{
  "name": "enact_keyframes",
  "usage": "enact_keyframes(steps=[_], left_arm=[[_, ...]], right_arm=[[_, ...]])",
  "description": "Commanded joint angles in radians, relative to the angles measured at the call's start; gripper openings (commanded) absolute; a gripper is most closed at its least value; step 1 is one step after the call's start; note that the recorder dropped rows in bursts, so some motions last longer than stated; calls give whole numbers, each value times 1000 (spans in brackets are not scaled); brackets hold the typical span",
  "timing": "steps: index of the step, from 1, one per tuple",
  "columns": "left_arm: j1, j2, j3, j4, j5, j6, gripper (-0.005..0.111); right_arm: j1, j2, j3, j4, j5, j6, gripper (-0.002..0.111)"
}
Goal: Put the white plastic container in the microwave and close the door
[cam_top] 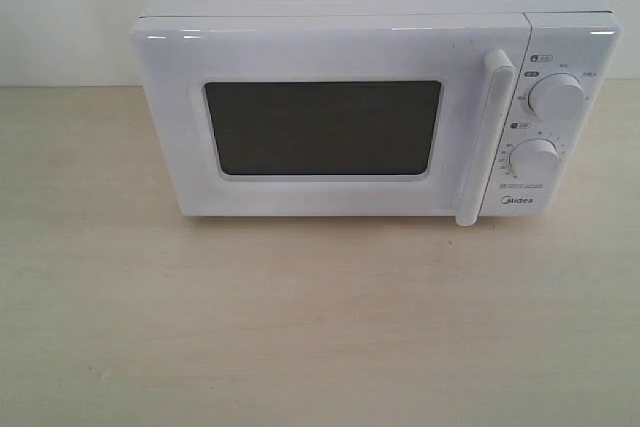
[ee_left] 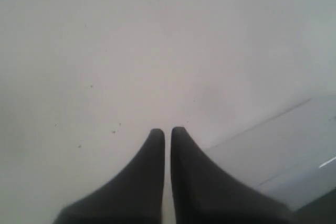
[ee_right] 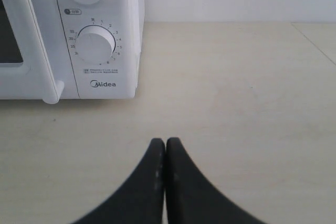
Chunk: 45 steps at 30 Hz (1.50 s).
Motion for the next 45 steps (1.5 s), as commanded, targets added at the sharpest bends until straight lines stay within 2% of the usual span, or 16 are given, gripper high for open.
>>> enact_keyframes(steps=[1, 6, 13, 19, 25, 26, 29, 31, 40, 45], left_arm=[[53, -89, 163, 13, -49, -9, 4], [96, -170, 329, 11, -97, -101, 4], [99, -170, 503, 11, -154, -256, 4], [99, -170, 560, 11, -154, -310, 4], [99, -170, 577, 19, -214, -632, 4], [99, -170, 581, 60, -218, -699, 4], [99, -170, 609, 331, -227, -944, 4], [99, -170, 627, 444, -228, -1057, 4], [99, -170, 668, 456, -234, -1064, 4], [99, -170, 668, 514, -227, -1047, 4]], right_arm=[[-8, -4, 0, -6, 0, -1, 0], [-8, -4, 0, -6, -2, -1, 0], [-8, -4, 0, -6, -2, -1, 0], [-8, -4, 0, -6, -2, -1, 0], [-8, -4, 0, -6, -2, -1, 0], [-8, -4, 0, -6, -2, -1, 0], [-8, -4, 0, -6, -2, -1, 0], [-8, -4, 0, -6, -2, -1, 0], [-8, -4, 0, -6, -2, -1, 0], [-8, -4, 0, -6, -2, -1, 0]])
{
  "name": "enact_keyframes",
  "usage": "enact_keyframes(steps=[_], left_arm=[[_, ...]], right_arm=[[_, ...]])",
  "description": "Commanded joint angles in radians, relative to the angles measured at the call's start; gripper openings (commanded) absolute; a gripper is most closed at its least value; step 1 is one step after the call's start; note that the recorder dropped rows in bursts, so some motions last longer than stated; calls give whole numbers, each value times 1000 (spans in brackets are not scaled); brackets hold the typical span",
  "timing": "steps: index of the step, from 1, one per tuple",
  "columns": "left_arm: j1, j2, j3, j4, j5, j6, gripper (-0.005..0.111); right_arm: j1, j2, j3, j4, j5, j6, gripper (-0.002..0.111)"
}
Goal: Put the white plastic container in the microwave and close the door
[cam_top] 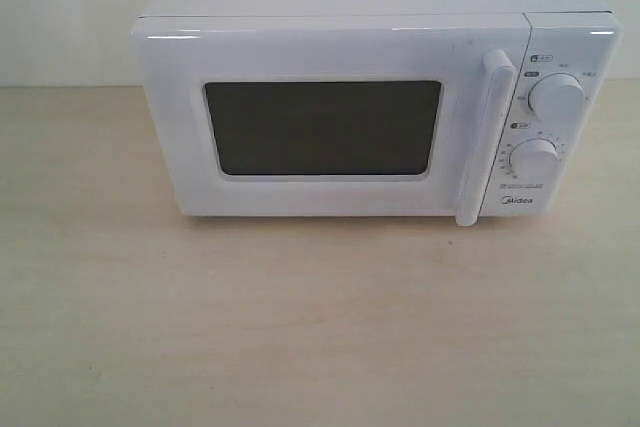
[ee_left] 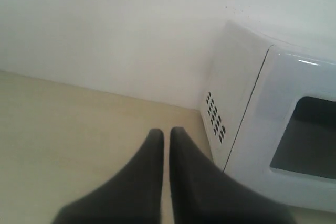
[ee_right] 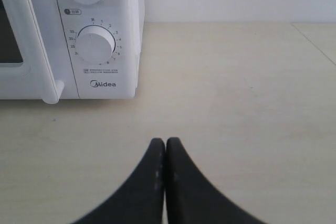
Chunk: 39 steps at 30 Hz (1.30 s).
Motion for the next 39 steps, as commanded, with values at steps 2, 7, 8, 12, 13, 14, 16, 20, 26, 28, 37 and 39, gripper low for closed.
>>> enact_keyframes(steps=[2, 7, 8, 12, 13, 14, 16, 20, 26, 28, 37, 39], left_arm=[[4, -3, 4, 25, -2, 5, 4], [4, -3, 4, 25, 119, 99, 4], [4, -3, 4, 25, 132, 129, 4], [4, -3, 4, 25, 178, 188, 4], [4, -3, 4, 25, 178, 195, 4], [4, -3, 4, 25, 178, 203, 4], [4, -3, 4, 25, 178, 218, 4], [4, -3, 4, 25, 178, 220, 4], [4, -3, 4, 17, 178, 220, 4], [4, -3, 4, 17, 178, 220, 4], [4, -3, 4, 17, 178, 220, 4], [4, -3, 4, 17, 178, 220, 4]], right_arm=[[-8, -4, 0, -6, -2, 2, 0], [-8, -4, 0, -6, -2, 2, 0], [-8, -4, 0, -6, -2, 2, 0], [-8, -4, 0, -6, -2, 2, 0], [-8, -4, 0, -6, -2, 2, 0], [-8, -4, 0, -6, -2, 2, 0], [-8, -4, 0, -6, -2, 2, 0], [-8, -4, 0, -6, -2, 2, 0], [-8, -4, 0, -6, -2, 2, 0], [-8, -4, 0, -6, -2, 2, 0], [-8, -4, 0, -6, -2, 2, 0], [-8, -4, 0, -6, -2, 2, 0]])
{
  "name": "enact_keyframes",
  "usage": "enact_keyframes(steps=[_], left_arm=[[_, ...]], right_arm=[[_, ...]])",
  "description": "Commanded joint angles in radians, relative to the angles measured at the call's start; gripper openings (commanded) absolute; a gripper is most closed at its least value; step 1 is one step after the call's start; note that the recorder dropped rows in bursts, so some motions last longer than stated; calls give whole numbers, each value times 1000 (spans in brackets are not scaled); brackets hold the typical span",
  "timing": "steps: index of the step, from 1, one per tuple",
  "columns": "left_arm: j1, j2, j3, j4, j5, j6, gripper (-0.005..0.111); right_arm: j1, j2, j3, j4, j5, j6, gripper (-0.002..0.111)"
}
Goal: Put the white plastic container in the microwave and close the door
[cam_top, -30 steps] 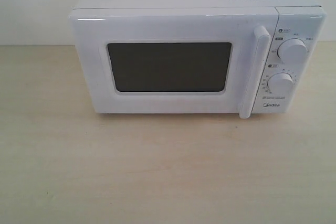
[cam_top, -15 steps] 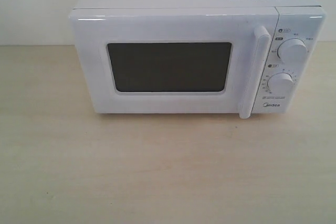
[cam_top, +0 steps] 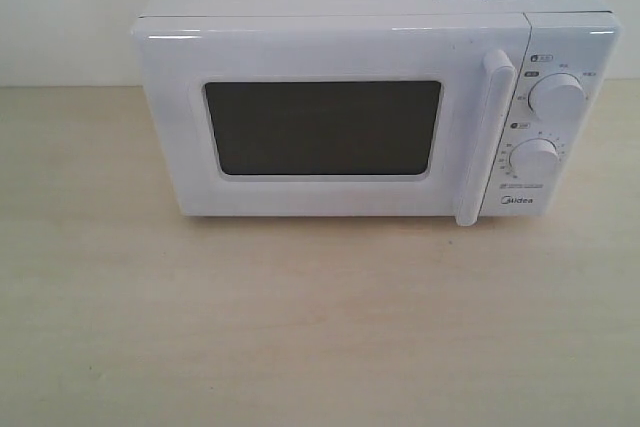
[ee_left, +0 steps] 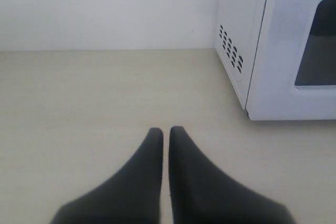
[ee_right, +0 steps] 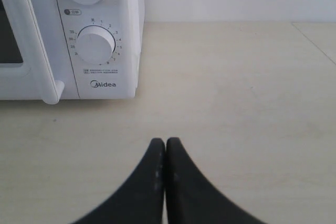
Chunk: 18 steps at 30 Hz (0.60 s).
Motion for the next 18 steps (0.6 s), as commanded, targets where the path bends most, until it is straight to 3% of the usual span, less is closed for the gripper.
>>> enact_keyframes(steps=[1, 18], left_arm=[[4, -3, 4, -5, 3, 6, 4], [4, -3, 4, -5, 3, 6, 4]], right_arm=[[-8, -4, 0, -6, -2, -3, 0], [-8, -4, 0, 6, -3, -4, 0]])
